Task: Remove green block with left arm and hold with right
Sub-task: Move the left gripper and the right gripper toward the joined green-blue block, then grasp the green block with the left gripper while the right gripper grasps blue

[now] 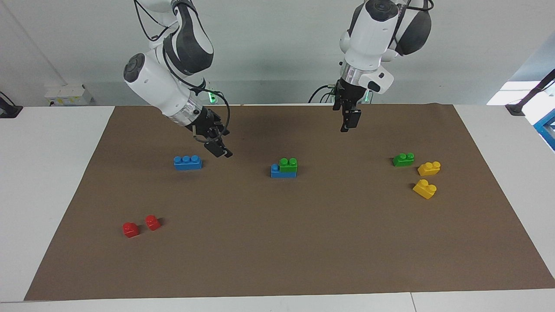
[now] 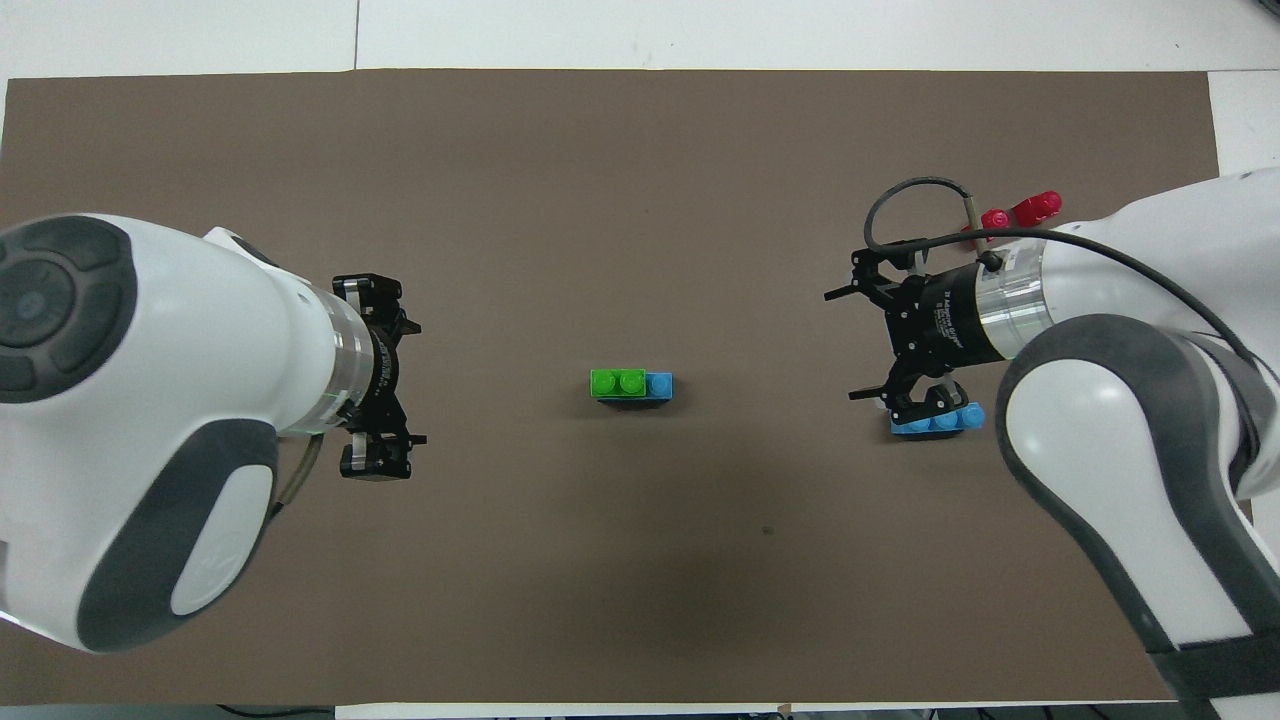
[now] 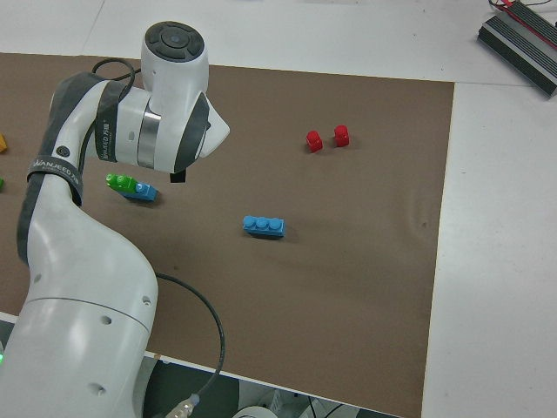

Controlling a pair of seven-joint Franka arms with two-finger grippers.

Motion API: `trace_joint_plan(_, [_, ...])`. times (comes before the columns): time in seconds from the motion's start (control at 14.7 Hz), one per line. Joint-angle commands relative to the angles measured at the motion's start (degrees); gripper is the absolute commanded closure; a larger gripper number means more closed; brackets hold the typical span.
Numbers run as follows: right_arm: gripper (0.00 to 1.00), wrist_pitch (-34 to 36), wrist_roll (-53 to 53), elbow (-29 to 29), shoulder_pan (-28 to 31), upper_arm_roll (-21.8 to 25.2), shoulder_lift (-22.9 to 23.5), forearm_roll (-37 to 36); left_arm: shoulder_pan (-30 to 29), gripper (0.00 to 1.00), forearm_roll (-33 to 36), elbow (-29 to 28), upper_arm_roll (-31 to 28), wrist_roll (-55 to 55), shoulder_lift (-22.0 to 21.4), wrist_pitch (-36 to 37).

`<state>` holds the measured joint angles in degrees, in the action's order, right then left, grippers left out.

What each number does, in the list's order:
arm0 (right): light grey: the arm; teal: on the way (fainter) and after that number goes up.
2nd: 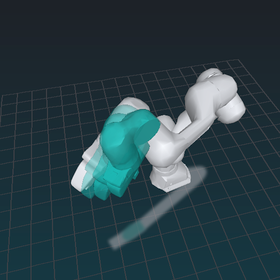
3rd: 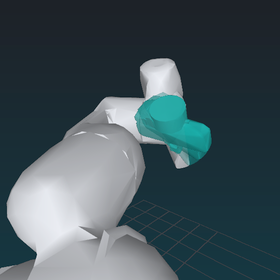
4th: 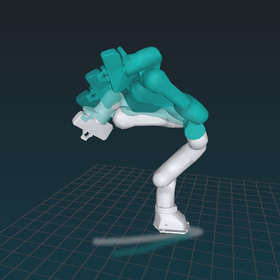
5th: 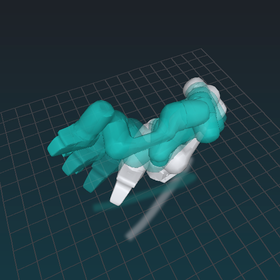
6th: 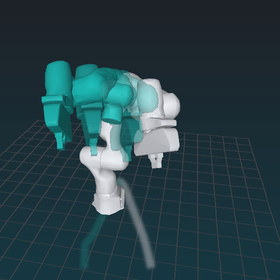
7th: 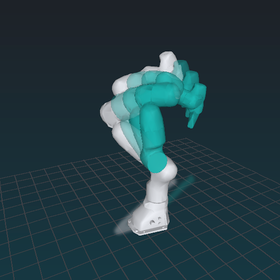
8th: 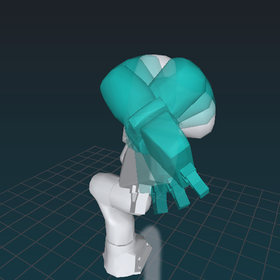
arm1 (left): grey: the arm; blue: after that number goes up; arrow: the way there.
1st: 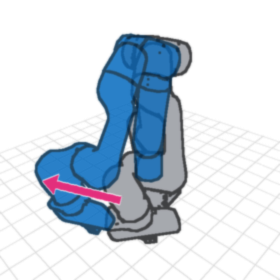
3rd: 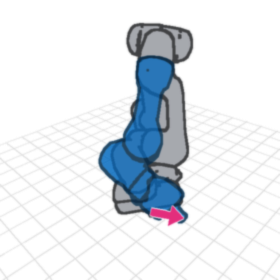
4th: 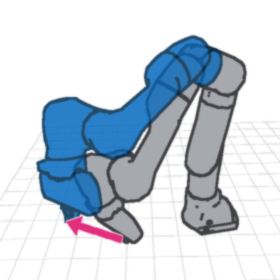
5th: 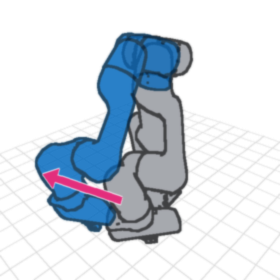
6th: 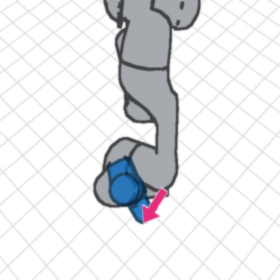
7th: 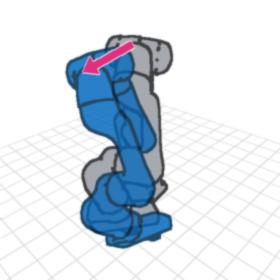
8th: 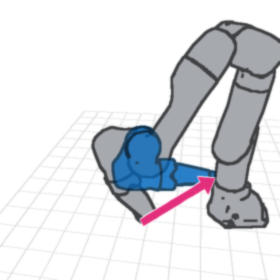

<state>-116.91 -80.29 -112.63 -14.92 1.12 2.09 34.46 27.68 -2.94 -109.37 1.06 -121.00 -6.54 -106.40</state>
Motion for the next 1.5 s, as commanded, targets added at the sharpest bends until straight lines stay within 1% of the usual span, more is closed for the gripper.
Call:
trace_joint_plan(0.0, [0.04,-1.66,-1.53,-0.4,-0.55,0.2,1.95,4.81,1.75,0.0,-0.84,-2.69,-0.88,-4.05,0.2,-3.63])
trace_joint_plan(0.14, [0.05,-1.83,-1.53,-0.4,-1.16,0.11,3.44,5.09,3.25,0.0,-0.84,-2.6,-0.88,-6.95,1.87,-5.3])
trace_joint_plan(0.34, [0.05,-2.18,-1.53,-0.31,-1.34,0.2,5.99,7.81,5.01,0.0,-0.84,-2.43,-0.88,-11.17,5.21,-8.64])
trace_joint_plan(0.48, [0.05,-4.29,-1.53,-0.31,-3.09,0.11,7.05,8.16,5.89,0.0,-0.84,-2.51,-0.88,-12.76,6.62,-10.31])
trace_joint_plan(0.68, [0.05,-7.01,-1.45,-0.48,-5.02,0.11,8.63,10.97,7.2,0.0,-0.84,-2.69,-0.88,-14.7,9.34,-12.68])
trace_joint_plan(0.82, [0.05,-7.72,-1.19,-0.4,-5.74,0.11,9.86,12.46,8.09,0.0,-0.84,-4.26,-0.88,-15.14,9.26,-15.4])
trace_joint_plan(0.95, [0.05,-9.91,-1.01,-0.4,-6.61,0.11,11.18,13.0,8.26,0.0,-0.84,-5.15,-0.88,-15.23,9.7,-17.08])
trace_joint_plan(1.09, [0.05,-11.5,-0.83,-0.4,-7.58,0.11,12.5,13.17,9.75,0.0,-0.84,-5.06,-0.88,-15.32,12.23,-18.75])
trace_joint_plan(1.29, [0.05,-12.99,2.32,-0.48,-7.76,0.02,14.26,16.42,10.2,0.0,-0.84,-4.97,-0.88,-16.19,13.74,-21.12])
trace_joint_plan(1.43, [0.05,-14.31,2.68,-0.48,-8.99,0.02,15.31,16.86,10.28,0.0,-0.84,-5.06,-0.88,-16.28,14.88,-22.62])
